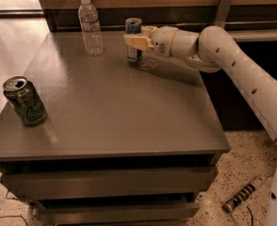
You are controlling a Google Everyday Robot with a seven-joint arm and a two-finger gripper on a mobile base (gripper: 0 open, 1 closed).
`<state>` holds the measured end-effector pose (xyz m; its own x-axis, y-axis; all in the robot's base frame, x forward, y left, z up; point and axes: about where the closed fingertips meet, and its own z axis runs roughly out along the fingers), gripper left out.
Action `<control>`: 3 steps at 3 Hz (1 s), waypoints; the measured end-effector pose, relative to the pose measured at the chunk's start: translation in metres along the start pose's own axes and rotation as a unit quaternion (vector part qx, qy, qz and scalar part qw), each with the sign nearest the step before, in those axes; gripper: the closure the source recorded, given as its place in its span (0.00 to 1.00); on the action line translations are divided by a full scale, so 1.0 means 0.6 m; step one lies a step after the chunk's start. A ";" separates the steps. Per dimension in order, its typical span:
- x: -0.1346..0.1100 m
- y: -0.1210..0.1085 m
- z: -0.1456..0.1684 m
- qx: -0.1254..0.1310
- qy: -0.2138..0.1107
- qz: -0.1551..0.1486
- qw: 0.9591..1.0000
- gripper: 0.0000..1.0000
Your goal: Move redbull can near green can
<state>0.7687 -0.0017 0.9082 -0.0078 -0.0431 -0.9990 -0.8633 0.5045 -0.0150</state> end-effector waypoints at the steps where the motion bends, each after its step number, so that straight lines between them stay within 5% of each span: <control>1: -0.054 0.044 -0.031 -0.016 -0.005 -0.014 1.000 1.00; 3: -0.096 0.139 -0.059 -0.018 -0.005 -0.033 0.999 1.00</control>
Offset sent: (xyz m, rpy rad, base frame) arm -0.0842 -0.0018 0.0620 -0.0131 -0.0404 0.0544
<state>0.6791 0.0122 0.9657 0.0549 -0.0658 -0.9963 -0.8790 0.4701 -0.0795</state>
